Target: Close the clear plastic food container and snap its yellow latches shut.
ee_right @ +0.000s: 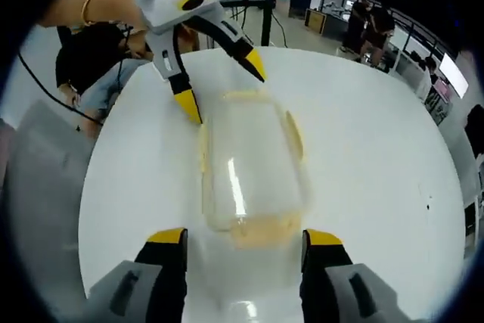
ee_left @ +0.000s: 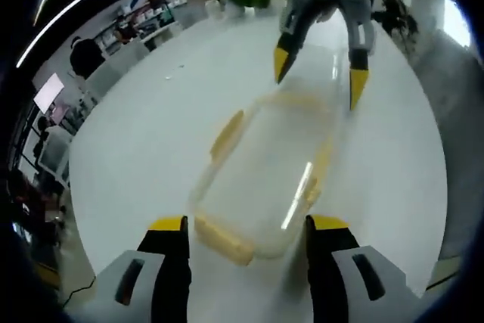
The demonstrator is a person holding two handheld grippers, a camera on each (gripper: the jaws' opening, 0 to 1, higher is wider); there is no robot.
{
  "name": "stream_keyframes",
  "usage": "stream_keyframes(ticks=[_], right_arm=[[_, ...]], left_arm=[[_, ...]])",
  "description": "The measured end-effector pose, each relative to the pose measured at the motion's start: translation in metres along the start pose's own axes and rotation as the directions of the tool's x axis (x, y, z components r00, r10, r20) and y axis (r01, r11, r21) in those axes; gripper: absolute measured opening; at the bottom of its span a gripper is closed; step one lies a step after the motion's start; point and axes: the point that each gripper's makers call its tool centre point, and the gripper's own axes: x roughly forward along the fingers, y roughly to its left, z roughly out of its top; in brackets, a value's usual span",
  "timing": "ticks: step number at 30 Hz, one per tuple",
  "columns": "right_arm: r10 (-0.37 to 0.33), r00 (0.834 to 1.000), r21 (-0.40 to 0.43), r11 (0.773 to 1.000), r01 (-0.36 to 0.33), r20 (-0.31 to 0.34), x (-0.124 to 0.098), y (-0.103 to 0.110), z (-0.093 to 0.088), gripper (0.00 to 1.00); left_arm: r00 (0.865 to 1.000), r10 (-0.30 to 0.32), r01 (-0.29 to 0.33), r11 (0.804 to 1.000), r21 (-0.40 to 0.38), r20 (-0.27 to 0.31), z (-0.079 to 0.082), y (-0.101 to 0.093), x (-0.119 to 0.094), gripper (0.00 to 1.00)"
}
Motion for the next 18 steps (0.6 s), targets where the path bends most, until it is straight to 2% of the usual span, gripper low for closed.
stream_keyframes(ticks=[3, 5, 8, 9, 14, 16, 18], right_arm=[[0.006, 1.000, -0.028, 1.000, -0.006, -0.019, 0.003, -0.001, -0.003, 0.60], [0.008, 1.000, -0.035, 0.999, -0.009, -0.028, 0.004, -0.001, -0.004, 0.60], [0.001, 0.999, -0.054, 0.999, -0.003, -0.033, 0.006, -0.005, -0.003, 0.60], [0.005, 0.999, -0.052, 0.999, -0.007, -0.032, 0.007, -0.006, -0.002, 0.59], [0.017, 0.999, -0.053, 0.998, -0.020, -0.048, 0.014, 0.000, -0.003, 0.51], [0.037, 0.999, -0.018, 0.999, -0.038, -0.039, 0.014, 0.003, -0.001, 0.47], [0.022, 0.999, -0.014, 1.000, -0.022, -0.029, 0.014, 0.000, 0.000, 0.45]], left_arm=[[1.000, -0.026, 0.026, 1.000, -0.008, 0.001, -0.001, 0.001, 0.003, 0.62], [1.000, -0.013, 0.013, 1.000, 0.006, -0.021, -0.003, 0.004, 0.005, 0.62], [0.998, -0.057, 0.057, 0.998, 0.010, -0.014, -0.002, -0.004, 0.009, 0.59], [0.999, -0.044, 0.044, 0.999, 0.004, -0.003, 0.000, -0.002, 0.009, 0.61], [0.999, -0.048, 0.048, 0.999, -0.001, 0.005, 0.003, 0.000, 0.011, 0.63], [0.998, -0.055, 0.055, 0.998, 0.004, 0.003, 0.001, 0.001, 0.011, 0.63], [0.998, -0.057, 0.057, 0.998, 0.006, 0.005, 0.000, 0.001, 0.010, 0.63]])
